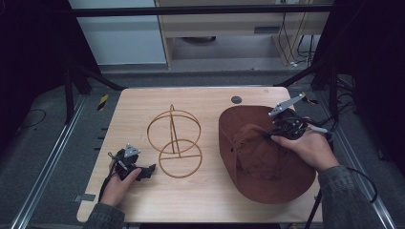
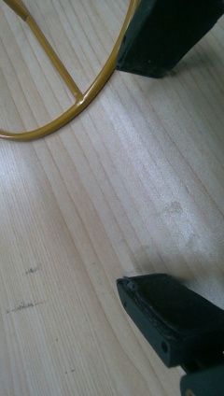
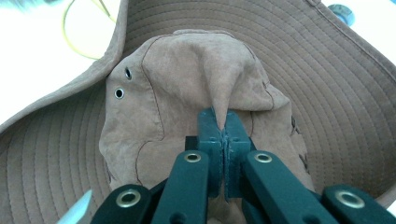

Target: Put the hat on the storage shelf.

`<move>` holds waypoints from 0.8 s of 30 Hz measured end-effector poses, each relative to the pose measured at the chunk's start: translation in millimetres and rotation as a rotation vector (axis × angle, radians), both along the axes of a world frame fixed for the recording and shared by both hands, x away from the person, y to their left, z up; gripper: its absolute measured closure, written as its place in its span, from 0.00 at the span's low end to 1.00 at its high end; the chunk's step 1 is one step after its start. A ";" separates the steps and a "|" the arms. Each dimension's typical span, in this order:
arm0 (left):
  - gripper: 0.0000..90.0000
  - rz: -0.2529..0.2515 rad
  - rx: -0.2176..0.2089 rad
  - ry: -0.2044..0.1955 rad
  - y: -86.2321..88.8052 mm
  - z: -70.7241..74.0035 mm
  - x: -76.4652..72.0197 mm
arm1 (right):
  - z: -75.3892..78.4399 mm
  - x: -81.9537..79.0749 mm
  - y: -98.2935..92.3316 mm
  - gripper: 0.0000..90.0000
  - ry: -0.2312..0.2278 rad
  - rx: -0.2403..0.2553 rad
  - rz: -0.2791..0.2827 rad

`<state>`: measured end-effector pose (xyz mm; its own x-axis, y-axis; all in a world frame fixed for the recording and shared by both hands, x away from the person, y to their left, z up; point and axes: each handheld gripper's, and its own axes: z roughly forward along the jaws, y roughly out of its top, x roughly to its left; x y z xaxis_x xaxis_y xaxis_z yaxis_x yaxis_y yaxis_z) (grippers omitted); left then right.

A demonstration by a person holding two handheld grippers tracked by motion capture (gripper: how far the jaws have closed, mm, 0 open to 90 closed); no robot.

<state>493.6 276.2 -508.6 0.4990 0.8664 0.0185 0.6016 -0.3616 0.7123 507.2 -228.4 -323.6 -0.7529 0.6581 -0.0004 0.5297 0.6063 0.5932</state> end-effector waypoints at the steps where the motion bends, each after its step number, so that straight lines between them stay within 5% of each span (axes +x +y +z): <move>1: 0.00 0.000 0.000 0.000 -0.1 0.0 0.0 | 2.9 -2.5 -2.8 0.99 -0.010 0.014 0.000; 24: 0.00 0.001 0.002 0.001 -0.4 0.1 -0.1 | 34.2 -8.7 -4.4 0.99 -0.062 0.026 -0.010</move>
